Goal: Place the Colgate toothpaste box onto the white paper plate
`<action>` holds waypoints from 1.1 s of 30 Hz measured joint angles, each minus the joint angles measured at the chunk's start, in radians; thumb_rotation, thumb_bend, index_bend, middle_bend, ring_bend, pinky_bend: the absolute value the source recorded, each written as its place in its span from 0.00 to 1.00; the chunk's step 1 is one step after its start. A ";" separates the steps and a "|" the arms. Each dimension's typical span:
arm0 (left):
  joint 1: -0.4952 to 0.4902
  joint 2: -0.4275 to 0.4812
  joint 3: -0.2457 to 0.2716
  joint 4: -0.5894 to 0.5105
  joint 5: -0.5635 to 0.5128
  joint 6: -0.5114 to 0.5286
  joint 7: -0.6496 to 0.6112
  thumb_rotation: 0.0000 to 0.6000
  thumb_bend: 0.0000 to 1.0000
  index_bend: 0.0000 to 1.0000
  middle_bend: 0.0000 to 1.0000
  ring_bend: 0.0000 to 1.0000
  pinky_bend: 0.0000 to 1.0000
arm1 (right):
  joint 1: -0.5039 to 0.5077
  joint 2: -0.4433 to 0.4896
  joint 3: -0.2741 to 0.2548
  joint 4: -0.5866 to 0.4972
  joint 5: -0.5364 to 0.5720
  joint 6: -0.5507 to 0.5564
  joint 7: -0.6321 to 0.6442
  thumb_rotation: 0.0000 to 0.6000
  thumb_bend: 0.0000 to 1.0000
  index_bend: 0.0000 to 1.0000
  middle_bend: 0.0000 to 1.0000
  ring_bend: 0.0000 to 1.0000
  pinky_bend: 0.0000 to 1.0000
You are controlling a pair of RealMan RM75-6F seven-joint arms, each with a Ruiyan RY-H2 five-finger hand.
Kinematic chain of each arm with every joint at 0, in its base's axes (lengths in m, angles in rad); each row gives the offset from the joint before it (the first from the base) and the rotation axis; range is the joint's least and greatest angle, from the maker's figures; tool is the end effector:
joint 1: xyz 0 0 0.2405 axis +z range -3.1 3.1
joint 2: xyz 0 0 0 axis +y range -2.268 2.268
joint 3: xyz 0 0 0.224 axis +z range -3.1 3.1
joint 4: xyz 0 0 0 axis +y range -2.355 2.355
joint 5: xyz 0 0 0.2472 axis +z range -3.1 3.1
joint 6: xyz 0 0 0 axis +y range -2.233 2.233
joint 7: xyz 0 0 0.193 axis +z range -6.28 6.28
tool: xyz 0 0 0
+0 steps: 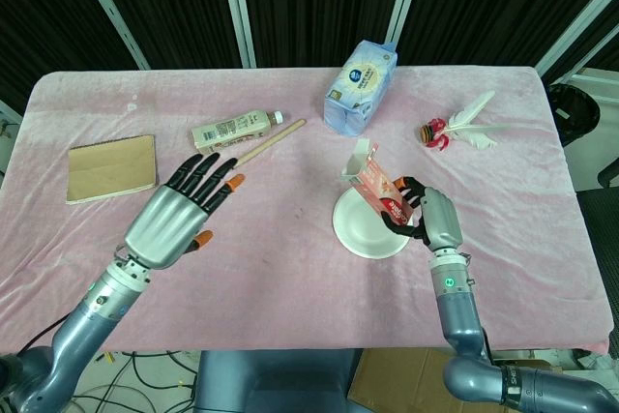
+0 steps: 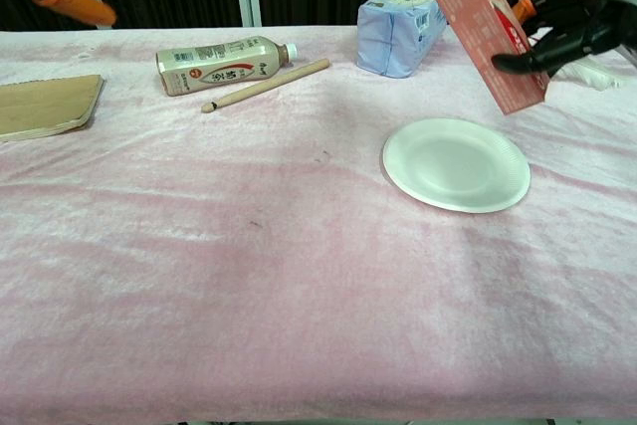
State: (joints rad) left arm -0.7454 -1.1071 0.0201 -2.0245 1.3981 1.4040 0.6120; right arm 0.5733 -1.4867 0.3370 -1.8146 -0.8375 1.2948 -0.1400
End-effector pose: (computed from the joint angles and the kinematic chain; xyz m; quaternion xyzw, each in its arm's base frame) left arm -0.0510 0.2949 0.0585 -0.7546 -0.1467 -0.4376 0.4665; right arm -0.1179 -0.3574 0.0070 0.4618 -0.5856 0.5069 0.4323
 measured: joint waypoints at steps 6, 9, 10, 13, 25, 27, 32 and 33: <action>0.128 0.008 0.067 0.062 0.025 0.060 -0.126 1.00 0.00 0.09 0.01 0.00 0.08 | -0.011 0.004 -0.072 0.093 -0.024 -0.016 -0.078 1.00 0.33 0.46 0.45 0.42 0.45; 0.183 0.005 0.093 0.101 0.042 0.089 -0.178 1.00 0.00 0.09 0.01 0.00 0.08 | -0.015 -0.008 -0.094 0.130 -0.026 -0.020 -0.111 1.00 0.33 0.46 0.45 0.42 0.45; 0.202 0.003 0.100 0.117 0.049 0.097 -0.200 1.00 0.00 0.09 0.01 0.00 0.08 | -0.016 -0.015 -0.097 0.138 -0.023 -0.021 -0.116 1.00 0.33 0.46 0.45 0.42 0.45; 0.239 -0.004 0.111 0.156 0.069 0.115 -0.251 1.00 0.00 0.08 0.01 0.00 0.07 | -0.018 -0.039 -0.106 0.164 -0.012 -0.025 -0.142 1.00 0.33 0.46 0.45 0.42 0.45; 0.308 0.012 0.096 0.213 0.111 0.125 -0.346 1.00 0.00 0.07 0.00 0.00 0.04 | -0.010 -0.099 -0.129 0.221 -0.009 -0.035 -0.238 1.00 0.24 0.36 0.31 0.27 0.25; 0.316 0.012 0.090 0.221 0.117 0.125 -0.352 1.00 0.00 0.06 0.00 0.00 0.04 | -0.008 -0.107 -0.130 0.225 -0.016 -0.034 -0.247 1.00 0.22 0.32 0.28 0.24 0.23; 0.333 0.010 0.071 0.224 0.120 0.119 -0.375 1.00 0.00 0.05 0.00 0.00 0.04 | -0.009 -0.115 -0.124 0.220 -0.022 -0.032 -0.257 1.00 0.20 0.20 0.21 0.17 0.19; 0.336 0.011 0.069 0.222 0.122 0.117 -0.378 1.00 0.00 0.05 0.00 0.00 0.04 | -0.010 -0.115 -0.123 0.217 -0.022 -0.032 -0.258 1.00 0.20 0.18 0.20 0.16 0.18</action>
State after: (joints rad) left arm -0.4095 -1.0965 0.0893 -1.8023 1.5196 1.5213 0.2344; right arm 0.5633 -1.6017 0.2138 -1.5974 -0.8592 1.2630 -0.3978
